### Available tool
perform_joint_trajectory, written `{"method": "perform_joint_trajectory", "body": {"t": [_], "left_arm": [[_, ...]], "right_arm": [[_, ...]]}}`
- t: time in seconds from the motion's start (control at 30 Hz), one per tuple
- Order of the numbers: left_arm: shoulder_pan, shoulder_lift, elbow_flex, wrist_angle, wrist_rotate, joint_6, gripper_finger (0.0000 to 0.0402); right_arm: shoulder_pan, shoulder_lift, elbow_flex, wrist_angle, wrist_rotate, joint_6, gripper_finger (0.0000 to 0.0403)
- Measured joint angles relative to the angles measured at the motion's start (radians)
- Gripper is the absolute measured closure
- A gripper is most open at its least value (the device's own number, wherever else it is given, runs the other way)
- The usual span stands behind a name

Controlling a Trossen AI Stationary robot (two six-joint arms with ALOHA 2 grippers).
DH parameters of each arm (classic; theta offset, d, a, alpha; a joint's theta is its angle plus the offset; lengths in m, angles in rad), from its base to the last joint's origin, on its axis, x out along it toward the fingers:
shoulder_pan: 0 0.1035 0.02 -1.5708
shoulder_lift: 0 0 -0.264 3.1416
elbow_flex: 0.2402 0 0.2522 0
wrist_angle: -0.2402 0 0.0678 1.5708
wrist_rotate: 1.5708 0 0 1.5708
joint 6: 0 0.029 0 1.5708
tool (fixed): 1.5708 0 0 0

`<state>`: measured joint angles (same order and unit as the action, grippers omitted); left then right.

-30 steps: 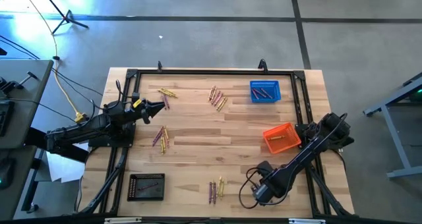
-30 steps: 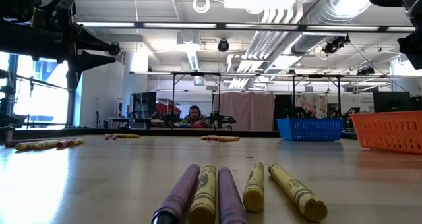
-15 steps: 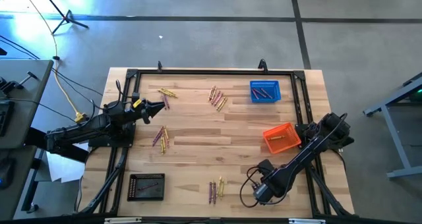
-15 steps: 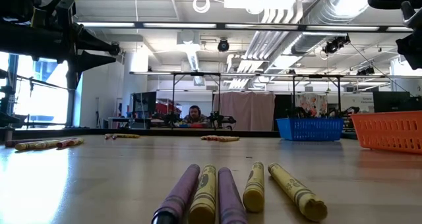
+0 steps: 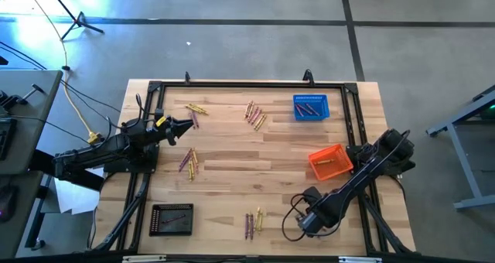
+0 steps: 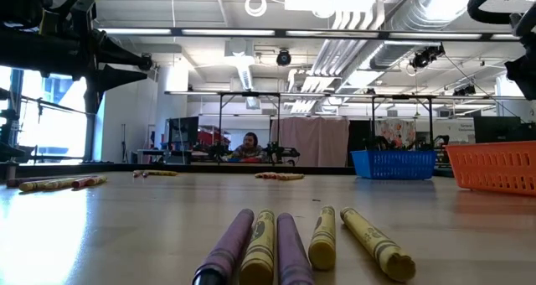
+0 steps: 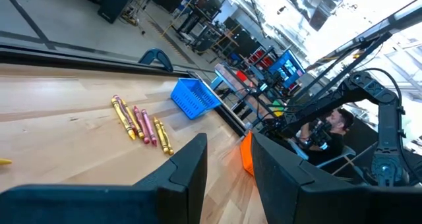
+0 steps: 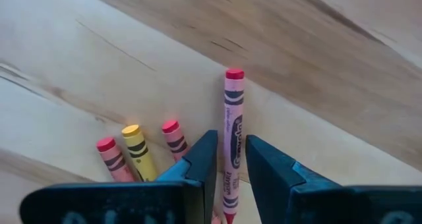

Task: Sort crayons
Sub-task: Put the red crayon into the blue basket

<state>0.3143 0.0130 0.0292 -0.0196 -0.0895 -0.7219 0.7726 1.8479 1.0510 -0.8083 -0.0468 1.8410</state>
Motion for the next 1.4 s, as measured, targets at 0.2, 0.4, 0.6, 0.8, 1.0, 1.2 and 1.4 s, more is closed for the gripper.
{"method": "perform_joint_trajectory", "body": {"t": [0.2,0.4,0.6,0.8,1.0,1.2,1.4], "left_arm": [[0.000,0.000,0.000,0.000,0.000,0.000,0.0296],[0.000,0.000,0.000,0.000,0.000,0.000,0.0296],[0.000,0.000,0.000,0.000,0.000,0.000,0.0296],[0.000,0.000,0.000,0.000,0.000,0.000,0.0296],[0.000,0.000,0.000,0.000,0.000,0.000,0.0296],[0.000,0.000,0.000,0.000,0.000,0.000,0.0296],[0.000,0.000,0.000,-0.001,0.000,0.000,0.0296]], "right_arm": [[-0.016,-0.005,-0.005,-0.011,-0.010,-0.050,0.0348],[-0.029,-0.031,-0.011,-0.020,0.008,-0.061,0.0393],[-0.037,-0.068,-0.017,-0.060,0.025,-0.065,0.0397],[-0.046,-0.163,0.042,-0.228,0.119,-0.054,0.0396],[-0.075,-0.287,0.140,-0.421,0.432,-0.068,0.0396],[-0.183,-0.381,0.162,-0.605,0.755,-0.124,0.0396],[-0.423,-0.390,0.157,-0.642,0.952,-0.371,0.0396]]}}
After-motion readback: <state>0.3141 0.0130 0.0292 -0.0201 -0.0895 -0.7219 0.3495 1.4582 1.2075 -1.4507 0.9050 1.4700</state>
